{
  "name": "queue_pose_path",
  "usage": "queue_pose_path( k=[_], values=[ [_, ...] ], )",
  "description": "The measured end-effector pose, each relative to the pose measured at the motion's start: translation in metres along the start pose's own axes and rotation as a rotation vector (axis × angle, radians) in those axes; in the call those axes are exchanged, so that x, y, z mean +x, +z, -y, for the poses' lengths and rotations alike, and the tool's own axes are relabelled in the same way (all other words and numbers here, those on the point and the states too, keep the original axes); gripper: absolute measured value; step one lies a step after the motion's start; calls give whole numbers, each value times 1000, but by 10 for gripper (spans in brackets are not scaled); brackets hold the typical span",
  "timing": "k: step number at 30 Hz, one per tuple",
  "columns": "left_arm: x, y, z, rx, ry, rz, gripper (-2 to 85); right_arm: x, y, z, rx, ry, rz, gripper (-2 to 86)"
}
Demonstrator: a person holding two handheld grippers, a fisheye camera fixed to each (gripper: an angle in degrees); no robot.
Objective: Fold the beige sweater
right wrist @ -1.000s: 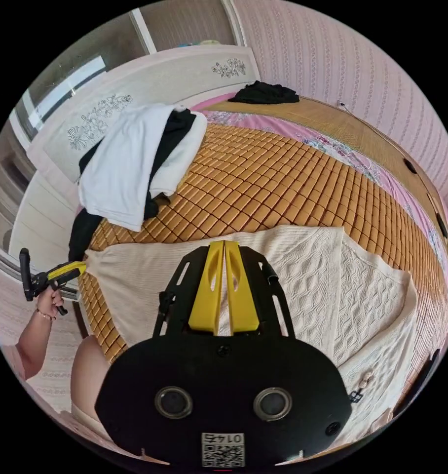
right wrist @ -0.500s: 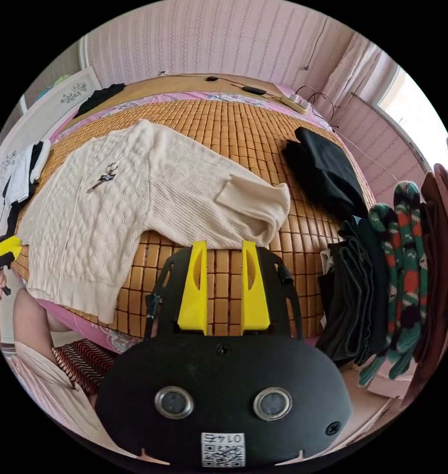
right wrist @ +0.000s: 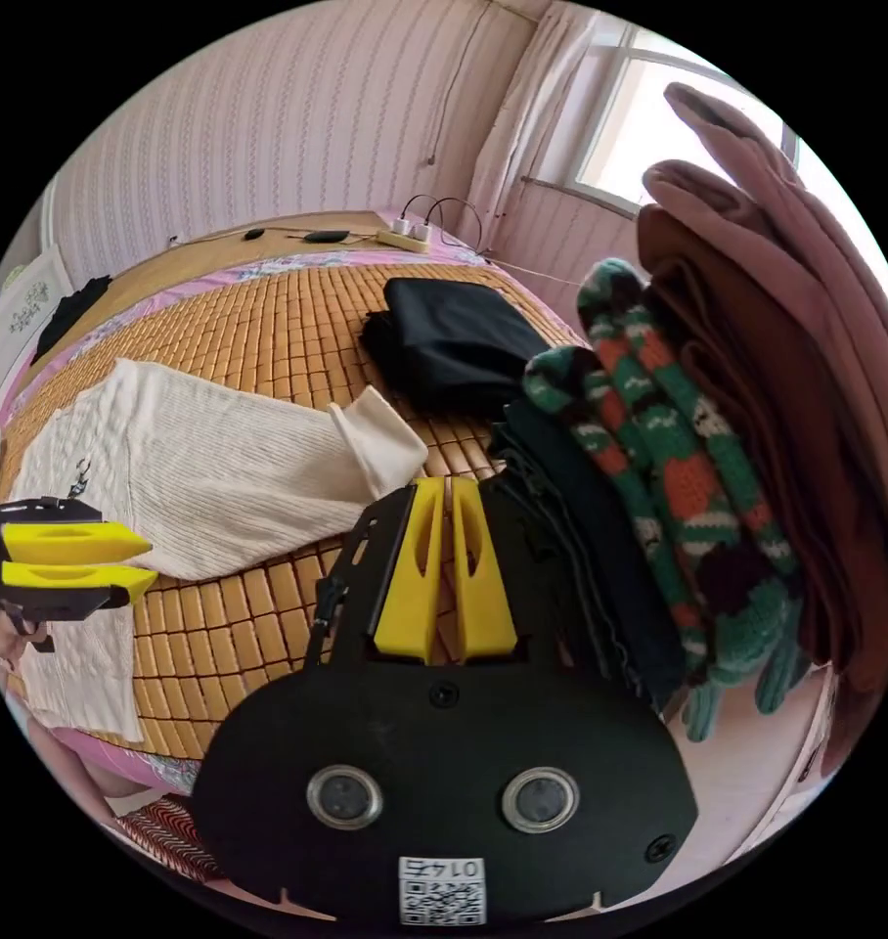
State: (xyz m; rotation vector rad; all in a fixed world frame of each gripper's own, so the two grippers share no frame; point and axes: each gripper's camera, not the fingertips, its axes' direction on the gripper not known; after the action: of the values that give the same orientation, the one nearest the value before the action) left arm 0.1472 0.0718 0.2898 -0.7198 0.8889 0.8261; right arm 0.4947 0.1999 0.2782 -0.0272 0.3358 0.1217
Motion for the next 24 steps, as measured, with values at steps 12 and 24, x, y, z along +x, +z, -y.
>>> queue_pose_path(
  k=[12,24],
  values=[
    [16,111,73,-98,8,24,63,13,43,11,-61,-150,320,103],
    [33,146,89,-150,61,0,57,71,-7,-16,13,56,15,4]
  ],
)
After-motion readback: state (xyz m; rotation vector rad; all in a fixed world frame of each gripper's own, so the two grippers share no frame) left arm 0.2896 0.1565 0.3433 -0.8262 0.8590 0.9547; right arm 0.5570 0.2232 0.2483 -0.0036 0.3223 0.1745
